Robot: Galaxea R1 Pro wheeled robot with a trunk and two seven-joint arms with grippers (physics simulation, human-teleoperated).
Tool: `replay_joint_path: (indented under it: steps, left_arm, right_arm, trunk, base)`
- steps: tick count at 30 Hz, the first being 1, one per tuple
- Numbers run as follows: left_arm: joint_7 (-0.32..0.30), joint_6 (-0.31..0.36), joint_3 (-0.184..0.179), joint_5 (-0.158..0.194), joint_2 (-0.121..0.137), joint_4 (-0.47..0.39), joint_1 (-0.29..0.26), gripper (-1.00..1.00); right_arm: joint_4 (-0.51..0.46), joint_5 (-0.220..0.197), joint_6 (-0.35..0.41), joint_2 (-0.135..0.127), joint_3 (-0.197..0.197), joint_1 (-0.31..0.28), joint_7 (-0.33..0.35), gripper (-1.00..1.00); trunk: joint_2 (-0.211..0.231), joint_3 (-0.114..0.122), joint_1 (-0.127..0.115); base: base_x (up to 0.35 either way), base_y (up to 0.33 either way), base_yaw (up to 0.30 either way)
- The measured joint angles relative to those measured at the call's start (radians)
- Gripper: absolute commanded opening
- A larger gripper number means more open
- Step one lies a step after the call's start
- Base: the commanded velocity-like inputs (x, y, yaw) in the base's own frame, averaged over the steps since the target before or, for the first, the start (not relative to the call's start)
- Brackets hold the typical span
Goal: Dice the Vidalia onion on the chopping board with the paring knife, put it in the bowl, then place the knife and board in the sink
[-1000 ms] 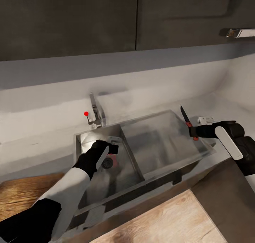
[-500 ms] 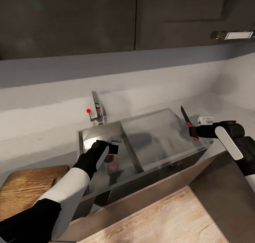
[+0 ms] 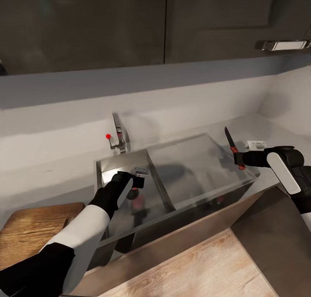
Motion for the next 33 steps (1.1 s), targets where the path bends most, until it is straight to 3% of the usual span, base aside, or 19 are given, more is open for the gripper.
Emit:
replay_joint_path:
  steps: [12,18,24,33]
  left_arm:
    - [0.003,-0.024,-0.003,0.0,0.0,-0.137,0.01,-1.0]
    - [0.003,-0.137,-0.003,0.0,0.0,-0.144,0.032,-1.0]
    - [0.003,-0.155,-0.002,0.001,0.0,-0.134,0.048,-1.0]
    - [0.003,-0.155,-0.003,0.001,0.0,-0.137,0.049,-1.0]
  right_arm:
    - [0.0,-0.001,0.0,0.0,-0.001,0.0,0.0,-1.0]
    - [0.0,-0.001,0.0,0.001,0.0,0.0,0.0,-1.0]
    - [0.0,-0.001,0.0,0.001,0.001,0.0,0.0,-1.0]
    - [0.0,-0.001,0.0,0.0,-0.001,0.0,0.0,-1.0]
  trunk:
    - [0.0,0.019,0.0]
    - [0.0,0.027,0.0]
    - [0.0,0.033,0.0]
    - [0.0,0.033,0.001]
  base:
    - [0.0,0.0,-0.042]
    - [0.0,0.0,-0.003]
    - [-0.035,0.0,0.0]
    - [-0.283,0.0,0.0]
